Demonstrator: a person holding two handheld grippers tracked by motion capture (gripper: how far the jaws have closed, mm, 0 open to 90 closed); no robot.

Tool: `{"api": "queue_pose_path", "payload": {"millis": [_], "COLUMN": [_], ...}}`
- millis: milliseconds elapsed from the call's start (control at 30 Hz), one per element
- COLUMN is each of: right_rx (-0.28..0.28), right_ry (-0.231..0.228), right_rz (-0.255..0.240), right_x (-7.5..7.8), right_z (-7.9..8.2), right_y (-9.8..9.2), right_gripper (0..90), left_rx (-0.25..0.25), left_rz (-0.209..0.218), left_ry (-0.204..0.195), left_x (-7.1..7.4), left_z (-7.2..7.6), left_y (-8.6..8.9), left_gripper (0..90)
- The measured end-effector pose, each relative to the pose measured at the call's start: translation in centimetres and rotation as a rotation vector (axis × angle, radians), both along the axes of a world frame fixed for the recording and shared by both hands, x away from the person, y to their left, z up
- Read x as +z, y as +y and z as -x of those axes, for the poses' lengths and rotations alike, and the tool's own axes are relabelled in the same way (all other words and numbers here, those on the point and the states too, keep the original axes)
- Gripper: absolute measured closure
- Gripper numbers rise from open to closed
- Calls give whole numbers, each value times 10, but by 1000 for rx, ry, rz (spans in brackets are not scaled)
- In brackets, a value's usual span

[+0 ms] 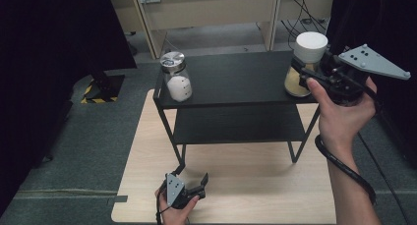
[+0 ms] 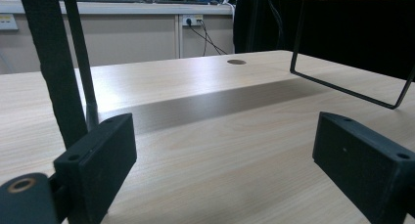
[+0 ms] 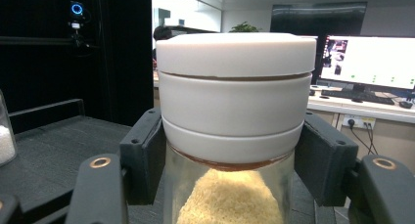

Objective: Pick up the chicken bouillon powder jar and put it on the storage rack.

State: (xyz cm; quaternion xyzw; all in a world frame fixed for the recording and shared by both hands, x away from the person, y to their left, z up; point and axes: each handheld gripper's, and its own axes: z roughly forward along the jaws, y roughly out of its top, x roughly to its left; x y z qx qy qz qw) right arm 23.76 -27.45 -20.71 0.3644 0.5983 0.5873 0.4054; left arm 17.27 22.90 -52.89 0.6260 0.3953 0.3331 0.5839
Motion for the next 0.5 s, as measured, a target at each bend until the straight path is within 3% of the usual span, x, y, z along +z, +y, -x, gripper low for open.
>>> {"api": "queue_pose_path", "payload": {"millis": [267, 500], "right_rx": [13, 14], "right_ry": [7, 6], "right_rz": [-35, -38], "right_x": [-3, -3], "right_z": [-3, -3], "right_y": [-5, -6], "right_gripper": [351, 350], "left_rx": [1, 1], "left_rz": [-2, -2], "left_ry": [0, -1], "left_x": [0, 0], "left_z": [0, 0], "left_y": [0, 0], "left_gripper": [85, 86]}}
